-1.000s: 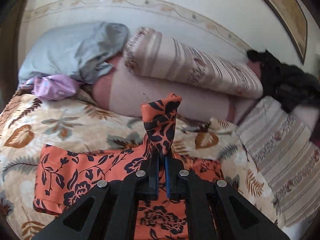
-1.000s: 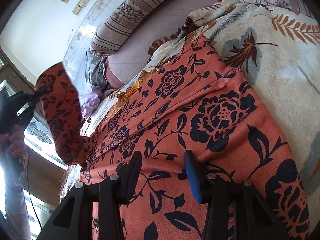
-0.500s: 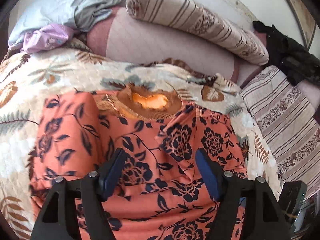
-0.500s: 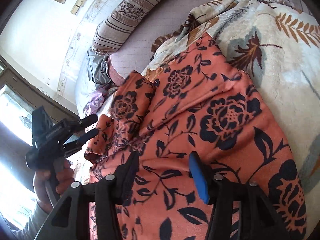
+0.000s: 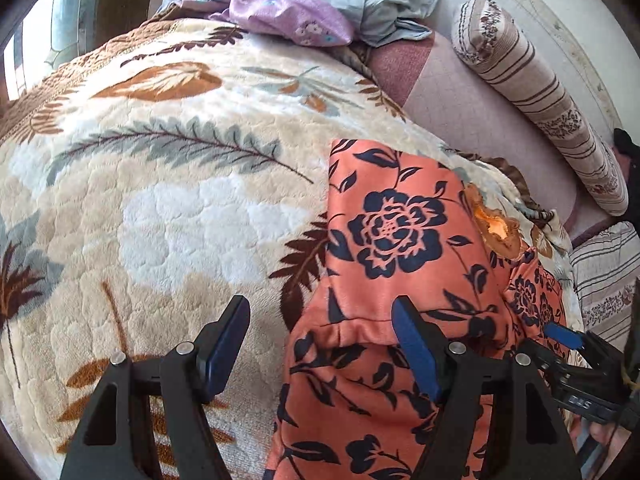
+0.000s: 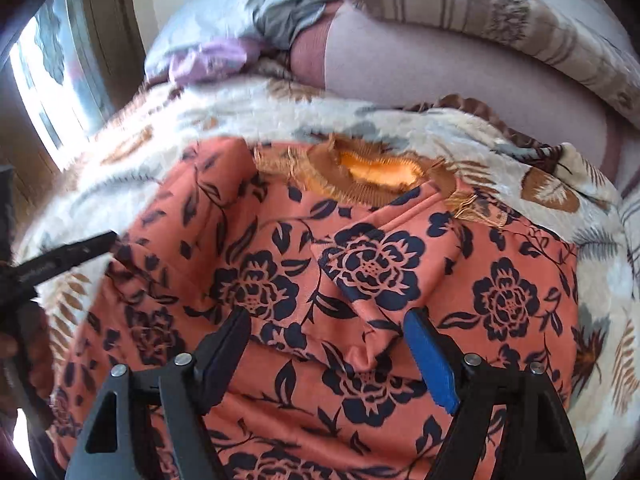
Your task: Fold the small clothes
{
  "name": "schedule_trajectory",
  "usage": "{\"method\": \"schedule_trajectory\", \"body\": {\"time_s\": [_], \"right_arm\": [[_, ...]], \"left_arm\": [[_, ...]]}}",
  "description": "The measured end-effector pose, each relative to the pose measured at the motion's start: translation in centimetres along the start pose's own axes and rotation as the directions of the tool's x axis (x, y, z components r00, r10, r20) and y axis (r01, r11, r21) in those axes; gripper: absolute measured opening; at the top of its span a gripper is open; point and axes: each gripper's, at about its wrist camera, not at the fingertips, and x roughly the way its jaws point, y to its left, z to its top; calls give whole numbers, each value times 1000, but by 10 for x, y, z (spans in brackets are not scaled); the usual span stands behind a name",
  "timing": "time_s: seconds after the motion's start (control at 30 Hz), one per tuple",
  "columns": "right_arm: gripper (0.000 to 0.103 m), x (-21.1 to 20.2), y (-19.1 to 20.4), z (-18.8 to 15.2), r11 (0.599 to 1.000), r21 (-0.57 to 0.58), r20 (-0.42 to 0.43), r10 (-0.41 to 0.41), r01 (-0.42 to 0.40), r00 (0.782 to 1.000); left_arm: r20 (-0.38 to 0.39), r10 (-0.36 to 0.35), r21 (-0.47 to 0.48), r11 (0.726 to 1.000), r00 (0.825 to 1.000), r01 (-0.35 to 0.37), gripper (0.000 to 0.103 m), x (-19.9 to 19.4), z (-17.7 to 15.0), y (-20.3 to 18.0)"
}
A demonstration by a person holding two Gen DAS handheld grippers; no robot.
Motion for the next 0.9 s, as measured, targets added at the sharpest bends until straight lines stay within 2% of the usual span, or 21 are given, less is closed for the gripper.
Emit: {"method": "schedule_trajectory", "body": {"time_s": [0.03, 0.07, 0.13, 0.17, 0.2, 0.27, 0.3, 0.37, 0.43, 0.47, 0.53, 0.6, 0.63, 0.7, 0.73, 0.8, 0.83, 0.9], "right_arm": [[69, 13, -3, 3, 998, 1, -24, -58, 58, 998], [34, 23, -14, 4, 996, 42, -58, -74, 77, 996], [23, 19, -46, 2, 978, 207, -51, -6, 16, 999], [13, 9, -60, -2, 963, 267, -17, -18, 21, 1000], [13, -4, -75, -8, 946, 323, 32, -24, 12, 999], [13, -27, -109, -32, 870, 481, 157, 36, -108, 987], [13, -32, -126, -48, 817, 558, 205, 34, -145, 978], [16, -23, -155, -84, 693, 695, 233, 35, -192, 972], [16, 4, -173, -109, 590, 756, 229, 167, -283, 959], [16, 9, -177, -118, 557, 759, 263, 214, -339, 941], [16, 5, -181, -130, 511, 745, 347, 253, -429, 903], [20, 6, -188, -132, 434, 737, 419, 308, -518, 854], [31, 6, -191, -134, 409, 738, 437, 316, -537, 842], [54, 3, -197, -135, 373, 735, 481, 301, -566, 823], [71, -1, -198, -136, 356, 729, 504, 298, -585, 810], [74, -4, -194, -136, 341, 725, 502, 331, -598, 799], [74, -5, -190, -137, 352, 724, 488, 348, -594, 801], [74, -19, -187, -138, 424, 710, 459, 326, -562, 826]], "left_arm": [[-2, -4, -4, 1000, 1000, 4, 74, 1, -1, 3], [-7, -10, -6, 1000, 1000, 10, 74, 3, -2, 5], [-7, -23, -4, 1000, 1000, 23, 74, 4, -3, 6], [-1, -25, 3, 1000, 1000, 25, 74, 5, -3, 6], [3, -28, 10, 1000, 1000, 28, 74, 5, -3, 6], [8, -31, 14, 999, 999, 31, 74, 6, -3, 6], [11, -34, 14, 999, 999, 34, 74, 6, -3, 7], [15, -38, 11, 999, 999, 38, 74, 6, -4, 8], [9, -33, 20, 999, 999, 32, 74, 6, -3, 10], [6, -32, 28, 999, 999, 32, 74, 5, -3, 9], [5, -27, 37, 999, 1000, 26, 74, 3, 0, 9], [15, -21, 34, 999, 1000, 20, 74, 1, 4, 10], [13, -19, 30, 999, 1000, 19, 74, 1, 7, 10], [8, -25, 23, 999, 1000, 25, 74, 2, 11, 9], [8, -33, 25, 999, 999, 33, 74, 1, 13, 8], [7, -29, 27, 999, 1000, 29, 74, 2, 14, 8], [4, -29, 28, 999, 1000, 29, 74, 3, 14, 9], [-7, -30, 28, 999, 1000, 30, 74, 5, 13, 11]]}}
